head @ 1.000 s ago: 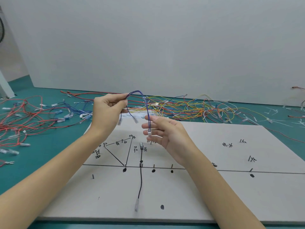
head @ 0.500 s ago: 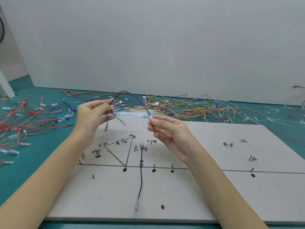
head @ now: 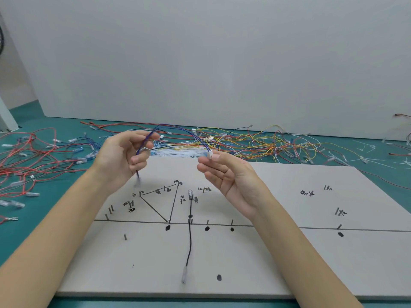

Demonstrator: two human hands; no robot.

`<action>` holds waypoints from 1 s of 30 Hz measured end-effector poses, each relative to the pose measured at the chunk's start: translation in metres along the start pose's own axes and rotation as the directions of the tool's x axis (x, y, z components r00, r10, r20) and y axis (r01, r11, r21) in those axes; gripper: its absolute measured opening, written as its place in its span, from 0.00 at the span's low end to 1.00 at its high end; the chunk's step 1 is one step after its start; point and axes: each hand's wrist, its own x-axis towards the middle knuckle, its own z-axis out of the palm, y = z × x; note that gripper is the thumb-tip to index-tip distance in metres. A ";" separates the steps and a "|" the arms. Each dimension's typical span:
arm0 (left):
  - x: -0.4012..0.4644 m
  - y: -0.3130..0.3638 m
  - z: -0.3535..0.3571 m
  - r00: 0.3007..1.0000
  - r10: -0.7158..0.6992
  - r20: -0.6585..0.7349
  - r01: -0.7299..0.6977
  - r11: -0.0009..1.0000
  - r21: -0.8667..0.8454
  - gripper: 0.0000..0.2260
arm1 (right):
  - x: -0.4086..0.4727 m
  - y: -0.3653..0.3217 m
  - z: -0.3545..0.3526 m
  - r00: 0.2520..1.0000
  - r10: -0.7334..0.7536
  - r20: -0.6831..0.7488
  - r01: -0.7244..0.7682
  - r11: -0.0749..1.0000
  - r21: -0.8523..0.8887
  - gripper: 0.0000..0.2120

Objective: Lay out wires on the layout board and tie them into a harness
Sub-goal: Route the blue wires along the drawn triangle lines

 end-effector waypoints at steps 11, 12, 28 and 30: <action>-0.021 0.016 0.003 0.618 -0.268 0.739 0.439 0.898 -0.042 0.23 | -0.003 -0.006 0.000 0.996 0.063 0.067 -0.069 0.993 0.091 0.03; -0.021 0.015 0.005 0.609 -0.288 0.739 0.372 0.926 0.055 0.23 | -0.003 -0.005 0.001 0.994 0.067 0.081 -0.073 0.995 0.066 0.02; -0.039 0.013 0.067 0.707 -0.550 0.445 0.561 0.819 0.121 0.13 | -0.005 -0.007 0.001 0.983 0.102 0.153 -0.103 0.995 0.002 0.08; -0.043 0.013 0.069 0.722 -0.550 0.420 0.564 0.819 0.101 0.10 | -0.006 -0.007 0.002 0.985 0.099 0.143 -0.099 0.995 -0.006 0.08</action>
